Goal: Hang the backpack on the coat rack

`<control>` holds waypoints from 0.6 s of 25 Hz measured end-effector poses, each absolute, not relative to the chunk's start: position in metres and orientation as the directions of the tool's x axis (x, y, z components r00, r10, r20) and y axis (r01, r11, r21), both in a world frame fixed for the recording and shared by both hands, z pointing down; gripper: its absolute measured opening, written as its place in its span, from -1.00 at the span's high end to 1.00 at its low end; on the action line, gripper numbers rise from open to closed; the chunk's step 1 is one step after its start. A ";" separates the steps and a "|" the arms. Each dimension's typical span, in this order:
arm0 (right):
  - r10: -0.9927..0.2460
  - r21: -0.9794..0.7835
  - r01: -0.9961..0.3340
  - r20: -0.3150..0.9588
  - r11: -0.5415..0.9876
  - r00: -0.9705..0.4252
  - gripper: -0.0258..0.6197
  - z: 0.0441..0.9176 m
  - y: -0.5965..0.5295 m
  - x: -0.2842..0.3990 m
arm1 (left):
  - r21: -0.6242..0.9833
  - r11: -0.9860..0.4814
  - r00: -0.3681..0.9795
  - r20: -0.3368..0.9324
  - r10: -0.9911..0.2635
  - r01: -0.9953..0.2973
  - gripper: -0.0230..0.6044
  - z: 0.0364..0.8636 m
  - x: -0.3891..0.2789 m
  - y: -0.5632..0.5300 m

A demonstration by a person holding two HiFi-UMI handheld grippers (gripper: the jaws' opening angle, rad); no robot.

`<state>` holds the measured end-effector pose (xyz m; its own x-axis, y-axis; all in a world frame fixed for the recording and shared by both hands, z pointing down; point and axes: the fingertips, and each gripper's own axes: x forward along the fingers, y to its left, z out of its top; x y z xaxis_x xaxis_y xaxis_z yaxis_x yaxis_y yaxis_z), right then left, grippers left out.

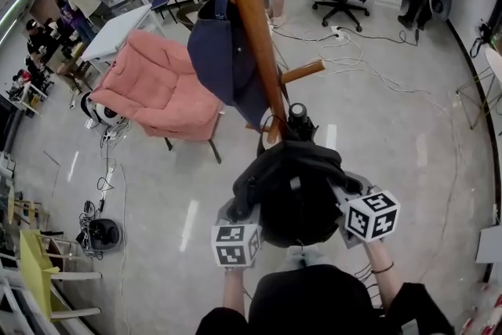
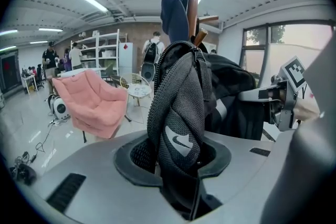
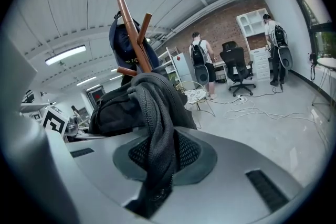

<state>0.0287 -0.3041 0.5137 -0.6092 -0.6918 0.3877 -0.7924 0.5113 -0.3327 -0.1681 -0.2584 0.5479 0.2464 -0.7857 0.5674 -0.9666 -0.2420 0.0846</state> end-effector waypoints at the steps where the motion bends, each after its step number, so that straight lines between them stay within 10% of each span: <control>1: -0.691 -0.333 -0.793 0.390 0.509 -0.608 0.79 0.516 -0.305 0.029 | 0.086 -0.240 0.246 0.571 -0.783 -0.967 0.48 0.551 -0.168 -0.259; 15: -0.695 -0.342 -0.810 0.418 0.476 -0.585 0.79 0.539 -0.313 0.027 | 0.110 -0.227 0.246 0.608 -0.755 -0.968 0.48 0.575 -0.170 -0.267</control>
<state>0.0274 -0.3125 0.5387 -0.5845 -0.6952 0.4184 -0.8105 0.4758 -0.3418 -0.1700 -0.2668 0.5750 0.2457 -0.7554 0.6075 -0.9678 -0.2267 0.1095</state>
